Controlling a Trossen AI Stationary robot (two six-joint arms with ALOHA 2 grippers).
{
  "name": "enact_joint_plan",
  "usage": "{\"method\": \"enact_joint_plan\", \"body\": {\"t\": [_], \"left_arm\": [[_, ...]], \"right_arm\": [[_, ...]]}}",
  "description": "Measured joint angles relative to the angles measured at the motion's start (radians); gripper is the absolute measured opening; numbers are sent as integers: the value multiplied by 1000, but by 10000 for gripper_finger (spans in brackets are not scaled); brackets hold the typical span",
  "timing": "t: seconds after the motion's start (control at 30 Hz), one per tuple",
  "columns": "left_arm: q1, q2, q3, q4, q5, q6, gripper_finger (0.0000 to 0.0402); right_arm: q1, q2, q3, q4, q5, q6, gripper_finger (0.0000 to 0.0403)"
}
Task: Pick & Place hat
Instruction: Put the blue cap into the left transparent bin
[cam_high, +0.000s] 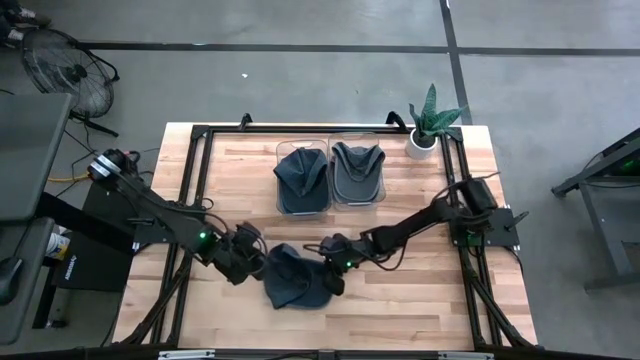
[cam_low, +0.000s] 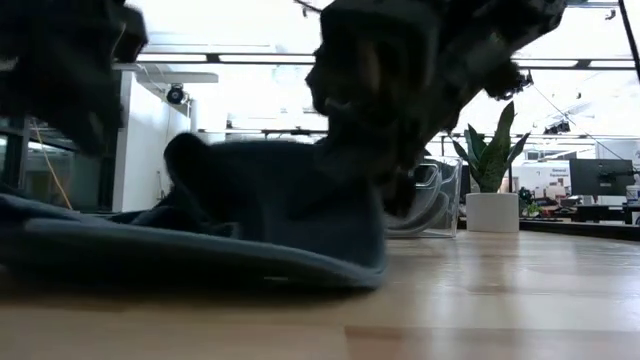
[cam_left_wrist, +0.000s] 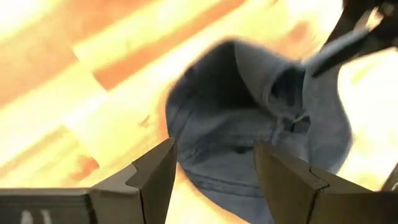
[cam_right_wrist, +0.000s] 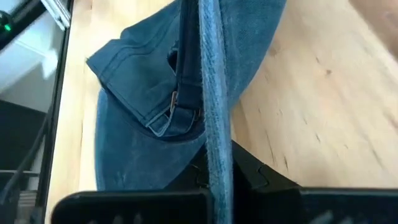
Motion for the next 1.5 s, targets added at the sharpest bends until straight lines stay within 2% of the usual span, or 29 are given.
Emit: {"method": "enact_joint_plan", "body": {"t": [0.17, 0.33, 0.8, 0.97, 1.07, 1.17, 1.3, 1.5], "left_arm": [[0, -20, 118, -163, -118, 0, 209], [0, -21, 207, -246, -236, 0, 209], [0, -22, 379, -271, -635, 1, 209], [1, -22, 414, -260, -782, 0, 209], [7, -22, 414, -209, -856, -21, 209], [37, -22, 414, -160, -864, -28, 209], [100, -21, 414, -99, -814, -28, 209], [187, -21, 414, -50, -718, -26, 209]], "right_arm": [[33, -97, -2, -108, 98, -41, 5], [60, -214, -1, -160, 224, -69, 5], [61, -530, -1, -394, 623, -79, 5], [37, -623, -1, -413, 747, -94, 5], [14, -662, -1, -398, 785, -130, 5], [-16, -684, -1, -350, 794, -182, 5], [-52, -688, 1, -268, 788, -245, 5], [-105, -687, 1, -250, 785, -258, 5]]}}
